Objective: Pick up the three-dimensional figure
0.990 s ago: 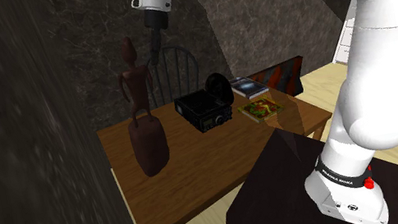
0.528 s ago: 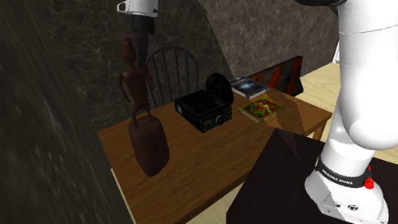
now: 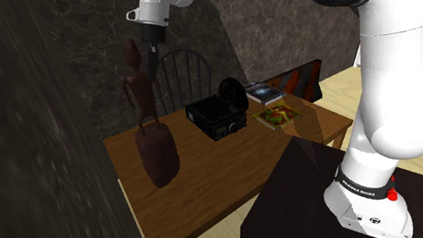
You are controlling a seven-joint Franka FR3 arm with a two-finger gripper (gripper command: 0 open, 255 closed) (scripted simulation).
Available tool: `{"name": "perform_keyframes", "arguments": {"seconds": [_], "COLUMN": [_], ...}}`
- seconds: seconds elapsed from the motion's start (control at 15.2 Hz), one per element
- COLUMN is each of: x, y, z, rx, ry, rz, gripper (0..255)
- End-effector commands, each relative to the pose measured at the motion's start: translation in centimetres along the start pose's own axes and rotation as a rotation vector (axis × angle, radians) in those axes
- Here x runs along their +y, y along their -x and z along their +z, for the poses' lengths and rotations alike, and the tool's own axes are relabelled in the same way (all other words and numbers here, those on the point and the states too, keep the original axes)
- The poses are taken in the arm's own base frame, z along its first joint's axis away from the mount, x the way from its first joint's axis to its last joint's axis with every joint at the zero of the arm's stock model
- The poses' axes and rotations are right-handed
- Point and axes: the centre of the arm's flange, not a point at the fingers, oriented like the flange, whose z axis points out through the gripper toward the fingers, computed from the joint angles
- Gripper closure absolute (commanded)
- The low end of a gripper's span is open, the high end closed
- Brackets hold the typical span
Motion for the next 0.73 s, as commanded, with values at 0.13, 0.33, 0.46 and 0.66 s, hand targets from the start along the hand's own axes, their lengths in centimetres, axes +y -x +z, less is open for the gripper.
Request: {"name": "perform_keyframes", "arguments": {"seconds": [0.13, 0.33, 0.46, 0.66], "x": [0.0, -0.1, 0.0, -0.3], "y": [0.1, 0.2, 0.0, -0.5], "z": [0.2, 0.2, 0.2, -1.3], "rx": [-0.002, -0.002, -0.002, -0.002], "ry": [-0.002, -0.002, -0.002, -0.002], "rz": [0.0, 0.0, 0.0, 0.0], "gripper": [255, 255, 255, 255]}}
